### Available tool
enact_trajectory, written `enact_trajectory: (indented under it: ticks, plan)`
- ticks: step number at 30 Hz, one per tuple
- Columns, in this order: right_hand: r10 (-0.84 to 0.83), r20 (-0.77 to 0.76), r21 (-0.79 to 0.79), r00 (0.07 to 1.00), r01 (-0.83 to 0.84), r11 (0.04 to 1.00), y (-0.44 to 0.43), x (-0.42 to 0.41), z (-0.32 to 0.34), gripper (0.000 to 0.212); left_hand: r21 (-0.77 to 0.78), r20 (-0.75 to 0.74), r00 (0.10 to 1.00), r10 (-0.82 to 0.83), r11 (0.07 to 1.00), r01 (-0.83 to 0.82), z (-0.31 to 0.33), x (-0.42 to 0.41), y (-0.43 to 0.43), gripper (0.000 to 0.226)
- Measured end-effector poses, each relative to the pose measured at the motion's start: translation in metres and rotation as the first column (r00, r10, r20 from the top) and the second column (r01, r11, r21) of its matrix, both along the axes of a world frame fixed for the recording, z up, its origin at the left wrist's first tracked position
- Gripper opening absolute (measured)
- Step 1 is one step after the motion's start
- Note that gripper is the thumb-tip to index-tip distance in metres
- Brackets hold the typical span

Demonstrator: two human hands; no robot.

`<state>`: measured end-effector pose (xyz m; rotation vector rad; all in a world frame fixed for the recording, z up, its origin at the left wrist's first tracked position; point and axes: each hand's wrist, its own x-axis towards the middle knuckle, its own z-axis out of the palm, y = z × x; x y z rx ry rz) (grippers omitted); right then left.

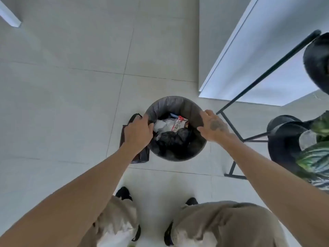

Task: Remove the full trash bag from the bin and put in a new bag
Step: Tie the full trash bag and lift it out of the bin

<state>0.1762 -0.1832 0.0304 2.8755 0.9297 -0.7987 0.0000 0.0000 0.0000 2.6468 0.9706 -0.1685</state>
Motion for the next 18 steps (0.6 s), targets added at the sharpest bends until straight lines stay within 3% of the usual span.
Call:
enact_trajectory:
  ticks: [3, 11, 15, 18]
  plan:
    - [-0.008, 0.153, 0.027, 0.988, 0.004, 1.0, 0.012, 0.008, -0.042, 0.059, 0.037, 0.13, 0.99, 0.059, 0.997, -0.064, -0.042, 0.01, 0.011, 0.044]
    - [-0.043, 0.38, 0.063, 0.924, 0.021, 0.998, 0.029, 0.023, -0.093, 0.042, -0.067, 0.401, 0.89, 0.218, 0.976, -0.209, -0.092, 0.035, 0.037, 0.028]
    - [-0.053, 0.396, 0.088, 0.917, 0.019, 0.996, 0.02, 0.018, -0.097, 0.044, -0.068, 0.432, 0.878, 0.208, 0.978, -0.198, -0.097, 0.028, 0.037, 0.013]
    - [-0.089, 0.348, 0.099, 0.933, 0.058, 0.993, 0.01, 0.005, -0.096, 0.046, -0.049, 0.405, 0.898, 0.173, 0.985, -0.168, -0.094, 0.016, 0.035, 0.021]
